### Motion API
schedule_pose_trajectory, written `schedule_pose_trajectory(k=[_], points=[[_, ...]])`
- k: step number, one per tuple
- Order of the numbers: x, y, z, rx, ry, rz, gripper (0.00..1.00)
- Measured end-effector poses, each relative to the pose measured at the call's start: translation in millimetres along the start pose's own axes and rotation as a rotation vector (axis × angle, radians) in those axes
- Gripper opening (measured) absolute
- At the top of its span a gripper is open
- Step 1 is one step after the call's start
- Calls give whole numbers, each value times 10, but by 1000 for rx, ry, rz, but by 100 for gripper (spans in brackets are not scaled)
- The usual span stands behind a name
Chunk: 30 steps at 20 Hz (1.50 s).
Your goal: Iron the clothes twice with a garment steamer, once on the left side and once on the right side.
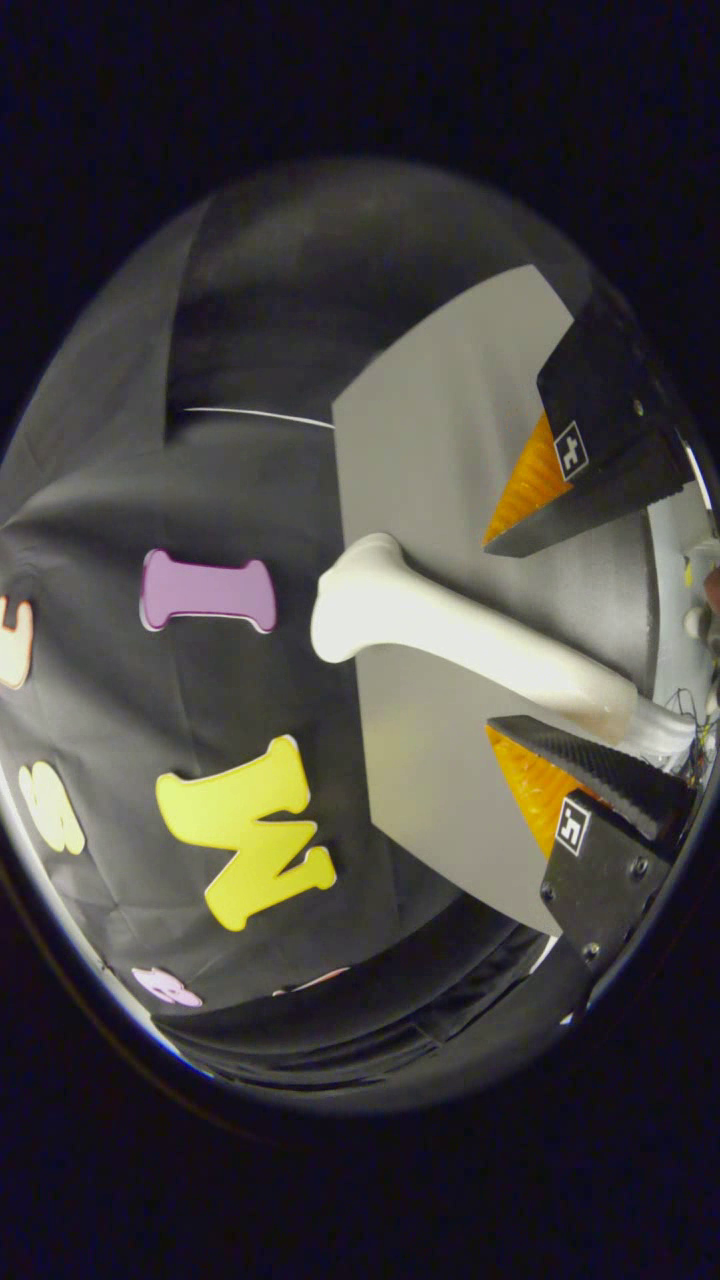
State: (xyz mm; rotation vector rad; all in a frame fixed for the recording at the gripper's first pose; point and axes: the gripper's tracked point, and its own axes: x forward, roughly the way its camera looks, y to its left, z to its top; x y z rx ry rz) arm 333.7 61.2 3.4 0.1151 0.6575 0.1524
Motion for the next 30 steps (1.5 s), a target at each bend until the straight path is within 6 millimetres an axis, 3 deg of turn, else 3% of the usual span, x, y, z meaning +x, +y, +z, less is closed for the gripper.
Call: schedule_pose_trajectory(k=[6, 10, 13, 15, 17, 23, 30], points=[[129, -66, 29, 47, 31, -22, 97], [202, 27, 18, 101, 11, -96, 86], [197, 106, 24, 138, -12, -141, 49], [167, 104, 51, 168, -39, -180, 43], [-8, 123, 119, 179, -91, -210, 37], [-608, 672, 77, 207, -253, -154, 34], [-1755, 1462, 89, 175, -496, -112, 34]])
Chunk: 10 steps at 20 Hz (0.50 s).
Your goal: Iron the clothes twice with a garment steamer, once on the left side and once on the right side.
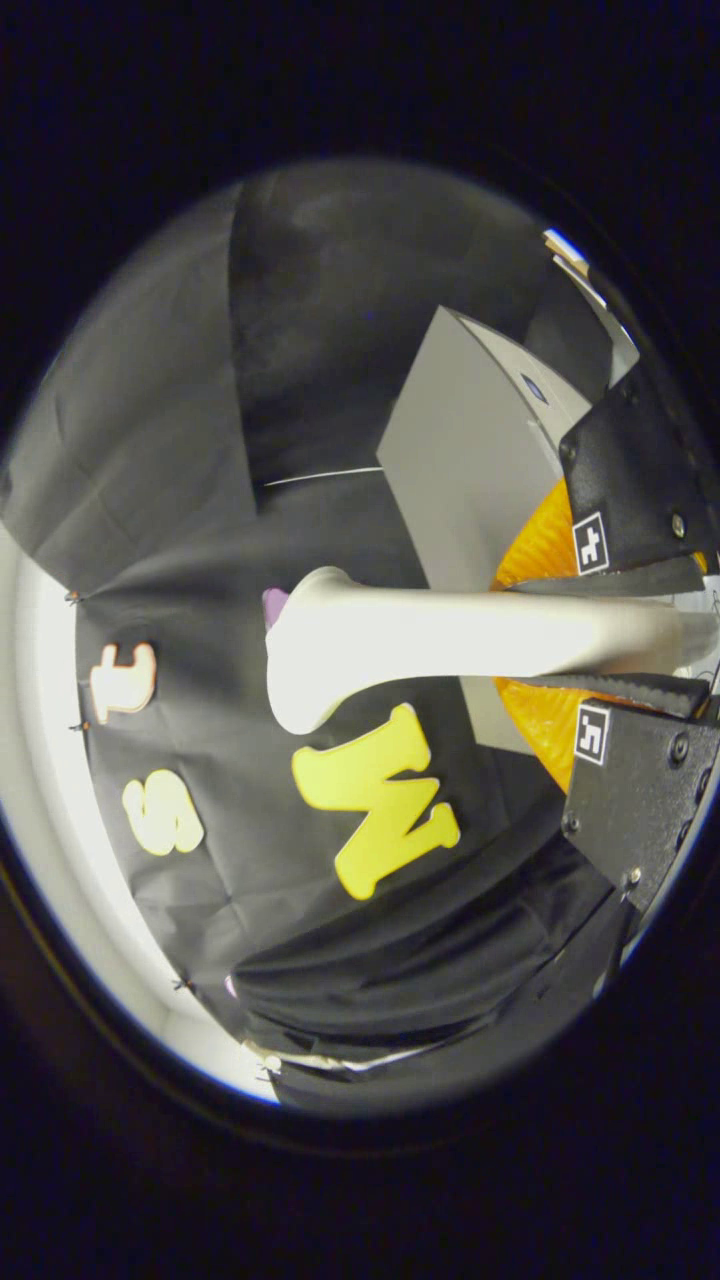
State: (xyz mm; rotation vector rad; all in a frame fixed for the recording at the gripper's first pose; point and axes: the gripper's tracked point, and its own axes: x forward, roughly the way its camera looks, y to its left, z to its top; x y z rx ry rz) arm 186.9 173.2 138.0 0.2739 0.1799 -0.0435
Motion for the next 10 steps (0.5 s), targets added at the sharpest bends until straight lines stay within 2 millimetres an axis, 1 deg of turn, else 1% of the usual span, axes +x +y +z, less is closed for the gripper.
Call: schedule_pose_trajectory(k=[3, 5, 7, 10], points=[[-390, 379, 97, -36, -73, 35, 34], [-630, 607, 101, -57, -113, 47, 34], [-825, 871, 93, -67, -151, 62, 34], [-1034, 1343, 125, -102, -213, 115, 34]])
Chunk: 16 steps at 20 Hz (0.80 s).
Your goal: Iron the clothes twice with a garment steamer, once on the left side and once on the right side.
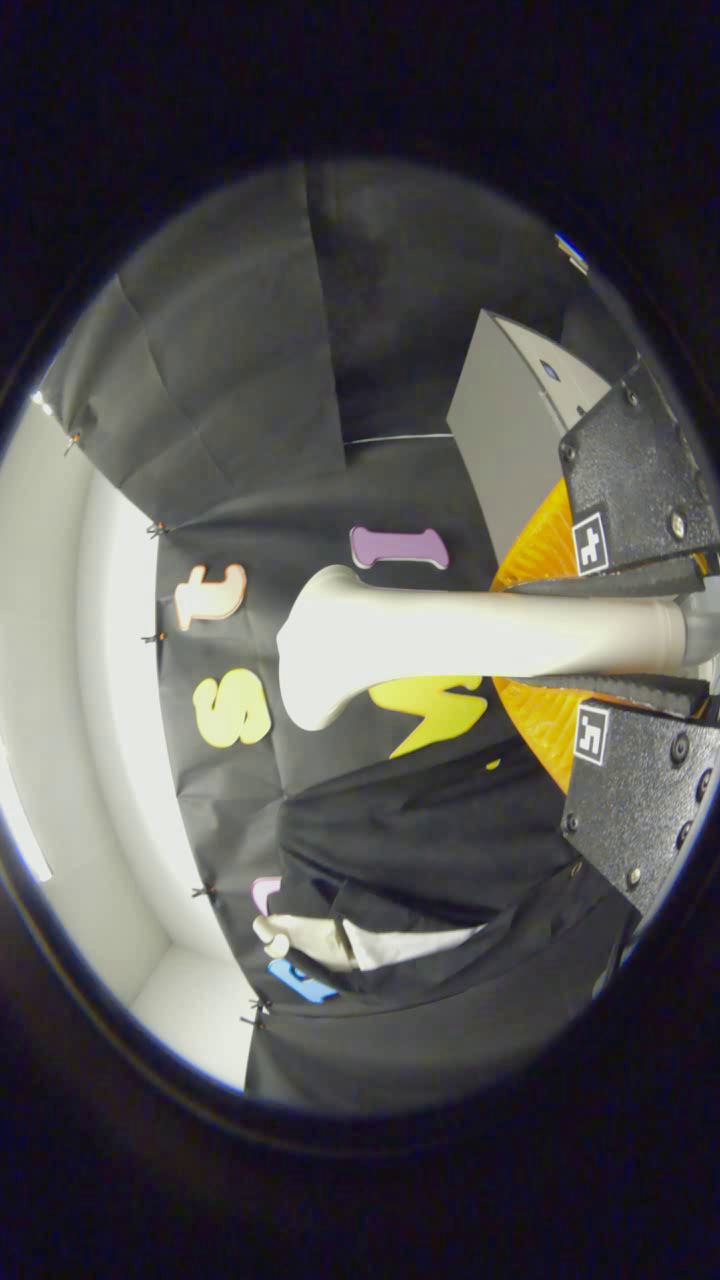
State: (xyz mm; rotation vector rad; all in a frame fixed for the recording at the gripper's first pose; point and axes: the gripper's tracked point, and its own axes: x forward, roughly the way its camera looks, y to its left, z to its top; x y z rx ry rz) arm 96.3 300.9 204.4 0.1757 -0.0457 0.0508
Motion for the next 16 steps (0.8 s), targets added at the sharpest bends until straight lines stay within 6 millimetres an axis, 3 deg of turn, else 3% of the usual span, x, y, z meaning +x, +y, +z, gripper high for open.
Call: schedule_pose_trajectory(k=[3, 8, 12, 16], points=[[-75, 480, 68, -62, -36, 87, 34], [-78, 1061, 260, -115, -141, 172, 34], [62, 1519, 362, -149, -201, 229, 34], [269, 1824, 326, -190, -207, 250, 34]])
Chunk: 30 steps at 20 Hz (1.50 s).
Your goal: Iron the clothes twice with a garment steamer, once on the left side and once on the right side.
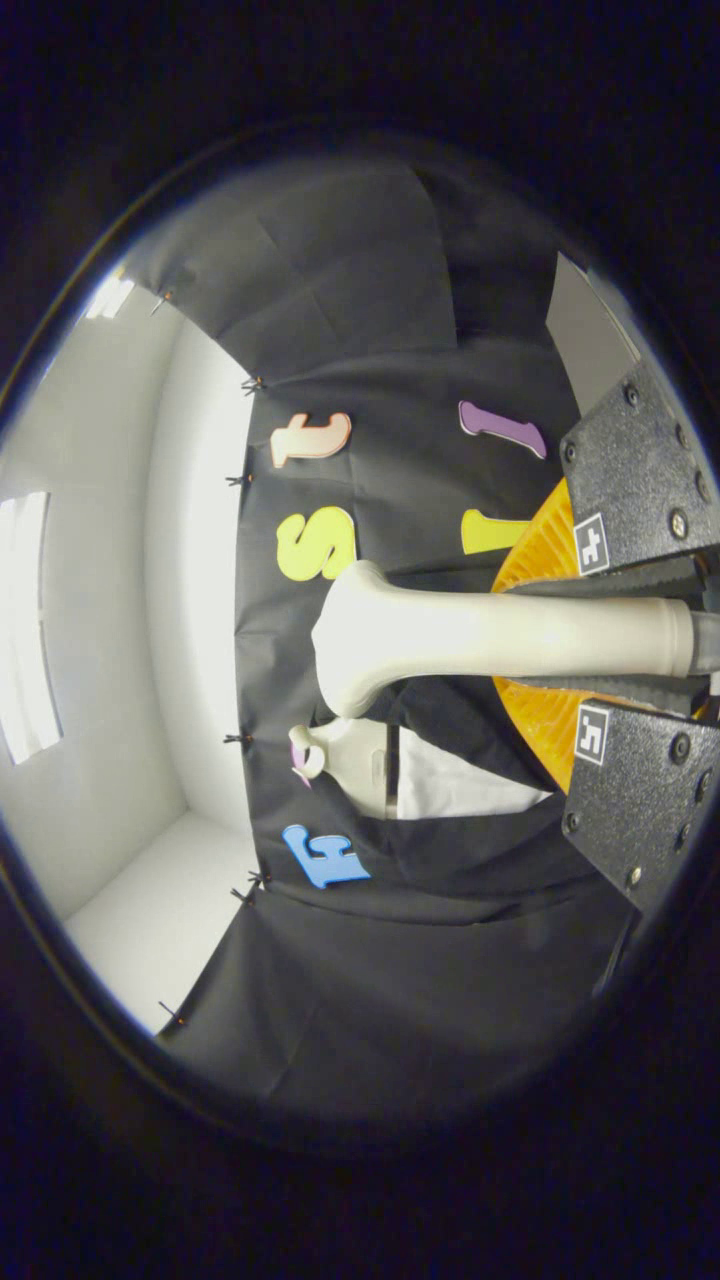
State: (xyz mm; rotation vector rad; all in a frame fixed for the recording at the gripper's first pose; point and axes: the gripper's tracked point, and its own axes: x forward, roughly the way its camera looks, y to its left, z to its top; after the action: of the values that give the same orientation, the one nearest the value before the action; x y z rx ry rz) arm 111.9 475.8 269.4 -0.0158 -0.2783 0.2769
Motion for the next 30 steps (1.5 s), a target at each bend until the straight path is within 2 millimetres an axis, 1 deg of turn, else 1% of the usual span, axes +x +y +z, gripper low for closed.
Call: schedule_pose_trajectory(k=[3, 5, 7, 9, 13, 16, 23, 25, 30], points=[[194, 75, -55, -12, 21, -5, 34], [234, 86, -150, -18, 35, -10, 34], [212, 102, -265, -25, 50, -4, 34], [165, 112, -397, -28, 70, 2, 34], [72, 69, -595, -30, 97, 2, 34], [-40, 64, -817, -29, 131, 9, 34], [-242, 18, -1209, -33, 197, 11, 34], [-321, 38, -1353, -41, 226, 19, 33], [-531, -2, -1674, -58, 285, 25, 34]])
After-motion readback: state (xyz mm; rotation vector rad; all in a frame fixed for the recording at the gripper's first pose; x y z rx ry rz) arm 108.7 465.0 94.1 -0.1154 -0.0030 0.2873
